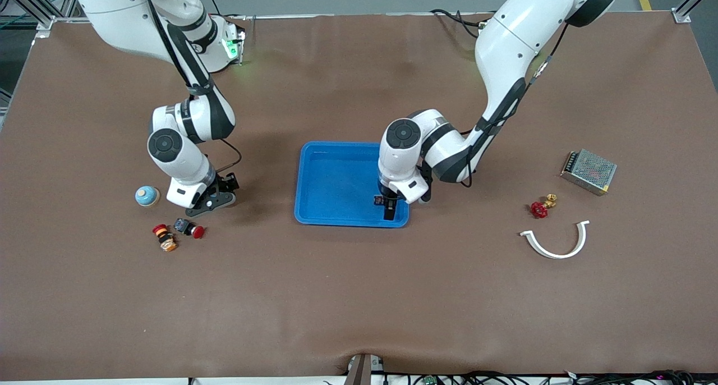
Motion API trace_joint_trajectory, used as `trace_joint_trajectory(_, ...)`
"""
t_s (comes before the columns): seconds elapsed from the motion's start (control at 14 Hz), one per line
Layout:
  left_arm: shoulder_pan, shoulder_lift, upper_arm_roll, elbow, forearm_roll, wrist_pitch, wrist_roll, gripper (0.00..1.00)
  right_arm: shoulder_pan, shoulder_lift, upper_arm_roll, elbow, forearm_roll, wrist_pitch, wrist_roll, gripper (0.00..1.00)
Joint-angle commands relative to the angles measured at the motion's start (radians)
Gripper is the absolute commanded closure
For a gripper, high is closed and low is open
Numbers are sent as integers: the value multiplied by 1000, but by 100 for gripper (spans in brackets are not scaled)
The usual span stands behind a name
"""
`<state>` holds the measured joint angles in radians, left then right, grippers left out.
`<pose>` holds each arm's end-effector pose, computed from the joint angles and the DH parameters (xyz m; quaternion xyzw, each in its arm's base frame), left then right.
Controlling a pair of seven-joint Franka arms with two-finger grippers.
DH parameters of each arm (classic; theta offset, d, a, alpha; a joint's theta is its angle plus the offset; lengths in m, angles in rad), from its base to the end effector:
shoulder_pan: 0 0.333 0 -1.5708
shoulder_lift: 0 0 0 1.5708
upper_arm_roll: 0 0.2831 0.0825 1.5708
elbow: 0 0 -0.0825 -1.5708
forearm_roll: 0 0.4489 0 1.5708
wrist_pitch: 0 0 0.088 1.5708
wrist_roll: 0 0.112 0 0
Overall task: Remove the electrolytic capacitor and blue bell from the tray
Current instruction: 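Place the bell near the first bell while the left gripper reaches the capacitor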
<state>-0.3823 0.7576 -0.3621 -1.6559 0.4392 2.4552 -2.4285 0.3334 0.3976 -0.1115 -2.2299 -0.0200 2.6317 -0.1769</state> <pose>0.5379 -0.4741 0.1237 0.7435 0.6659 0.0253 0.0556 0.5544 0.1203 0.1016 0.9772 0.2108 0.0037 0.0264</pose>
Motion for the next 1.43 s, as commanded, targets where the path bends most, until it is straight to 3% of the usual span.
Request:
trace_joint_trajectory(0.0, -13, 14, 8, 28, 23, -15, -23, 0, -4, 26, 12, -13, 5, 63, 8, 73)
trace_joint_trajectory(0.29, -20, 22, 8, 28, 16, -15, -23, 0, -4, 30, 12, -11, 3, 63, 8, 69)
trace_joint_trajectory(0.36, -21, 22, 8, 28, 13, -15, -23, 0, -4, 30, 12, -10, 3, 62, 10, 57)
trace_joint_trajectory(0.43, -23, 23, 8, 28, 13, -15, -23, 0, -4, 30, 12, -7, 3, 62, 10, 22)
trace_joint_trajectory(0.5, -23, 23, 8, 28, 13, -15, -26, 0, -4, 27, 12, -2, 3, 59, 11, 0)
trace_joint_trajectory(0.71, -32, 23, 8, 28, 13, -15, -32, 0, -5, -26, 10, 6, 3, 15, 10, 0)
trace_joint_trajectory(1.07, -46, 39, 8, 30, 13, -13, -40, 0, -16, -189, 6, 249, 3, -534, 17, 0)
trace_joint_trajectory(1.36, -50, 45, 8, 30, 13, -13, -41, 0, -74, -362, 3, 286, -1, -715, 16, 0)
